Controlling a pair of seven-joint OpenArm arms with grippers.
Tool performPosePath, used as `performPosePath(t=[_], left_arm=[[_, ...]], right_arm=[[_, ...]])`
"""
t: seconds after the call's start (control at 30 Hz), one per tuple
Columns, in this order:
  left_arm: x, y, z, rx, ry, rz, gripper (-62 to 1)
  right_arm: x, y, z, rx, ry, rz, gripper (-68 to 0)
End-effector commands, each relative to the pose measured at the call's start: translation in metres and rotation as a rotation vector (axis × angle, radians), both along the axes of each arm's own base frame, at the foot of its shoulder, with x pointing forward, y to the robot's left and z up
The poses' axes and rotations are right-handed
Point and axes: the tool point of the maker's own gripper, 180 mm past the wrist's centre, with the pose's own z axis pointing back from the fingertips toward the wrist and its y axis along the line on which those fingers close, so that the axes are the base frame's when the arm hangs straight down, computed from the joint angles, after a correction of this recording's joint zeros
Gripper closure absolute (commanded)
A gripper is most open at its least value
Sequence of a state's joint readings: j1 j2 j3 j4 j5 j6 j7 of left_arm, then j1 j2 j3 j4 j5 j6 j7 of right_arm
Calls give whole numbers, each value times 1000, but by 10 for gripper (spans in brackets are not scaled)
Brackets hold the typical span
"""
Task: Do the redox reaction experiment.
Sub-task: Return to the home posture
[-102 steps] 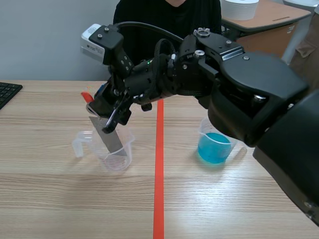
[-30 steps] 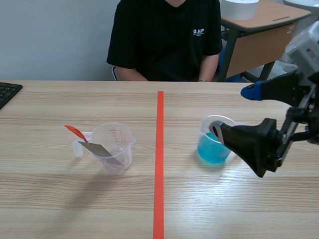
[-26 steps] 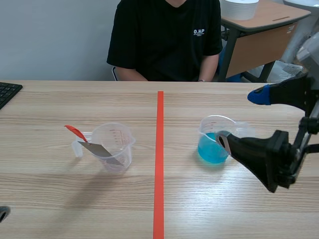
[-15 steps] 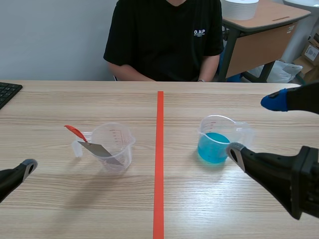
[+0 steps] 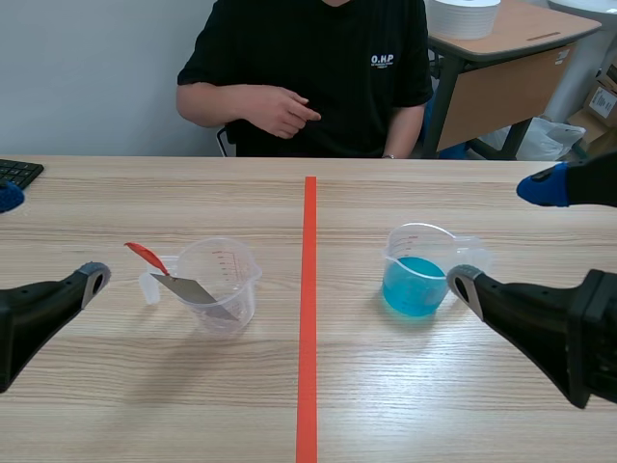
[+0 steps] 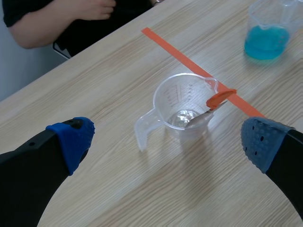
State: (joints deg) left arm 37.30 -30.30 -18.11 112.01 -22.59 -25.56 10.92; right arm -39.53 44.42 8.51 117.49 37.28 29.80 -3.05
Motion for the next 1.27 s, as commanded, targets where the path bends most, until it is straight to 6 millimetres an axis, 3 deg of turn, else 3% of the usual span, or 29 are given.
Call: performPosePath(t=[0.0,0.3,1.23], left_arm=[[-1,-7,3,-36,-6,-6,-623],[-9,-27,-5,-97,34,-47,-623],[-9,-28,-5,-100,36,-47,-623]], right_arm=[[5,2,9,17,-34,2,-667],[5,2,9,17,-34,2,-667],[5,2,9,17,-34,2,-667]])
